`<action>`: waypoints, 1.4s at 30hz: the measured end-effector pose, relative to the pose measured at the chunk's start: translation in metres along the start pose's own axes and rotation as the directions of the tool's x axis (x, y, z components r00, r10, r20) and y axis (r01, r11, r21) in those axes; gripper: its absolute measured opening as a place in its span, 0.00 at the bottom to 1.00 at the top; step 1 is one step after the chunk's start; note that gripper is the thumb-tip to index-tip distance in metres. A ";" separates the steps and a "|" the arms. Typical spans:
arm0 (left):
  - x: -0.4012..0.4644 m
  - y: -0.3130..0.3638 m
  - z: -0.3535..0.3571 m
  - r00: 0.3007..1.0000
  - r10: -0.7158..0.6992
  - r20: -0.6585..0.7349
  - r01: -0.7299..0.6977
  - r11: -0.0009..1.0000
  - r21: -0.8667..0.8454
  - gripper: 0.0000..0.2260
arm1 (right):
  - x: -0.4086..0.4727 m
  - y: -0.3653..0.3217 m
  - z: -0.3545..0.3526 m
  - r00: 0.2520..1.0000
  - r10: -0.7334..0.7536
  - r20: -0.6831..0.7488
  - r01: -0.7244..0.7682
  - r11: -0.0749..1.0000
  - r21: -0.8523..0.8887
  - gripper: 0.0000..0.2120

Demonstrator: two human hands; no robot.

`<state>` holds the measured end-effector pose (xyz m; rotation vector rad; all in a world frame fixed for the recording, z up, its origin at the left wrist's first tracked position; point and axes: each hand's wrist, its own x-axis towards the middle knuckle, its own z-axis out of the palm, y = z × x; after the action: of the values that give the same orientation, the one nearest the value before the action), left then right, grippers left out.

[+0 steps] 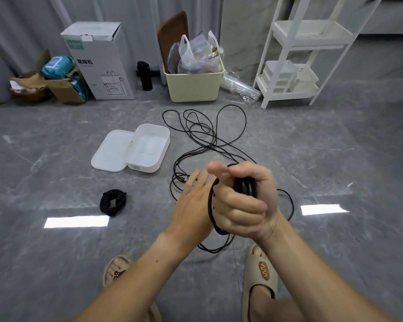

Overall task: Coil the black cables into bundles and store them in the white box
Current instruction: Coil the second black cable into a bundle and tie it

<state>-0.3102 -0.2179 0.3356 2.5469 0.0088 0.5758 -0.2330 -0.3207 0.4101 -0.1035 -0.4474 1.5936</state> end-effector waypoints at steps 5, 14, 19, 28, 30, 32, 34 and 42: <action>-0.008 0.019 0.009 0.892 -0.332 0.308 0.444 0.772 -0.455 0.12 | 0.005 -0.004 -0.003 0.994 -0.107 -0.031 0.108 0.994 0.032 0.23; 0.012 0.021 -0.001 0.737 -0.367 0.568 0.660 0.209 -0.722 0.10 | 0.005 -0.016 -0.013 0.605 -0.633 -0.482 0.532 0.772 -0.346 0.23; 0.013 0.016 -0.012 0.642 -0.243 0.727 0.764 0.277 -0.582 0.06 | 0.008 -0.017 -0.021 0.445 -0.747 -0.494 0.388 0.658 -0.645 0.23; 0.022 -0.012 -0.049 0.699 -0.426 0.574 0.696 0.589 -0.410 0.19 | -0.011 -0.034 -0.036 0.350 -0.756 -0.553 -0.325 0.456 -0.829 0.19; 0.024 -0.013 -0.050 0.745 -0.447 0.495 0.651 0.647 -0.397 0.22 | -0.011 -0.029 -0.038 0.392 -0.613 -0.686 -0.488 0.494 -0.720 0.18; 0.025 -0.012 -0.050 0.797 -0.453 0.400 0.598 0.683 -0.418 0.23 | -0.012 -0.023 -0.033 0.412 -0.427 -0.805 -0.654 0.476 -0.588 0.15; 0.027 -0.011 -0.050 0.835 -0.450 0.317 0.550 0.694 -0.465 0.24 | -0.014 -0.018 -0.025 0.476 -0.188 -0.859 -0.749 0.425 -0.508 0.21; 0.036 -0.003 -0.050 0.860 -0.419 0.291 0.466 0.413 -0.783 0.21 | 0.025 0.012 -0.038 0.772 0.095 -0.629 -0.400 0.841 -0.364 0.35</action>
<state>-0.2971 -0.1862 0.3867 1.4819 0.3167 0.1946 -0.2335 -0.2881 0.3757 -1.0687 -0.3298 1.5801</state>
